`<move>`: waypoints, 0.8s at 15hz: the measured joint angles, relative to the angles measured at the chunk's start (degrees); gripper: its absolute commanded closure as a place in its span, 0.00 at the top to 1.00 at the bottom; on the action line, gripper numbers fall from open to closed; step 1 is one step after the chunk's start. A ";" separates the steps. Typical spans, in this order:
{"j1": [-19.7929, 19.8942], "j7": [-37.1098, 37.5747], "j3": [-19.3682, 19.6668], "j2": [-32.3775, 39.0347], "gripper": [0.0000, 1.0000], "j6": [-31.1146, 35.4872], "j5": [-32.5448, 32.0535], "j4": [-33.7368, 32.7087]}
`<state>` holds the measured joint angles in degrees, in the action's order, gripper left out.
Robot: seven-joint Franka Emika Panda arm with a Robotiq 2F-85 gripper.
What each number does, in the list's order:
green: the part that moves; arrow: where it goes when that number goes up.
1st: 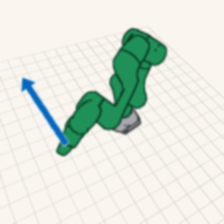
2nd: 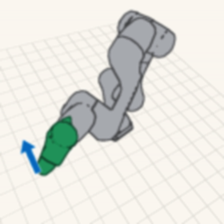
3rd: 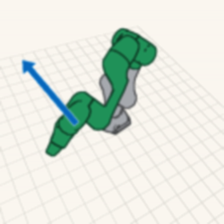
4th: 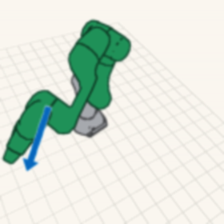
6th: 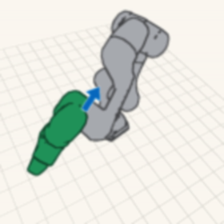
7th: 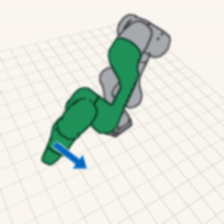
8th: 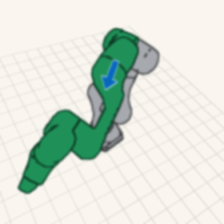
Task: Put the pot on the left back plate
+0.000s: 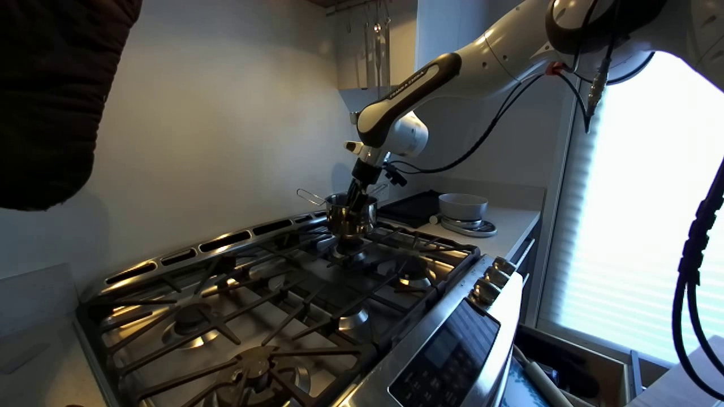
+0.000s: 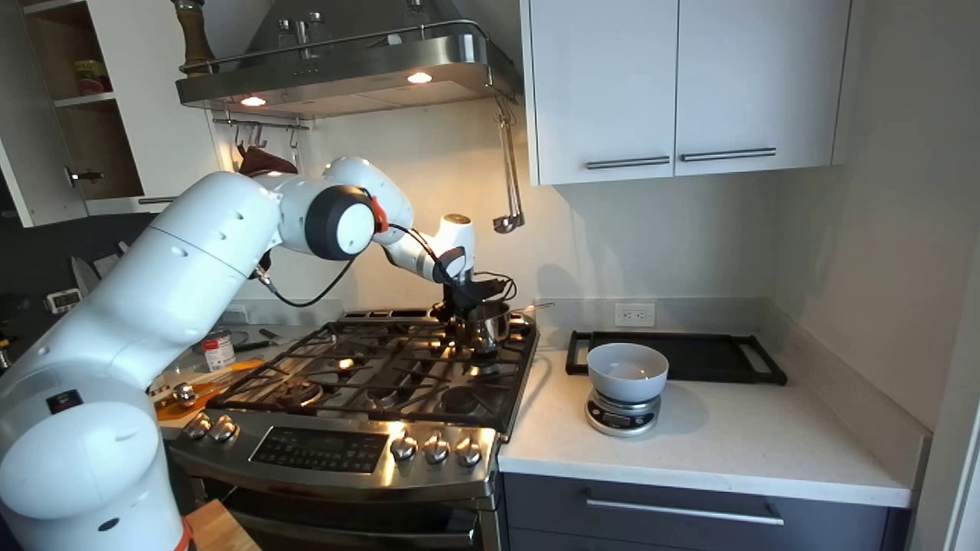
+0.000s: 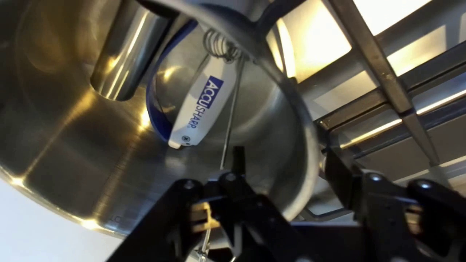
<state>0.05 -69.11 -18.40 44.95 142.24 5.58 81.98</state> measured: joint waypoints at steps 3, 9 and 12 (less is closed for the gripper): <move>-0.42 0.00 1.01 0.23 0.07 -0.05 -0.62 -0.33; -0.72 0.02 1.63 0.34 0.01 -0.95 -1.79 -0.58; -1.04 0.02 1.78 0.29 0.01 -1.17 -2.91 -0.67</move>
<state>-0.99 -69.09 -16.62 45.24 141.06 2.67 81.31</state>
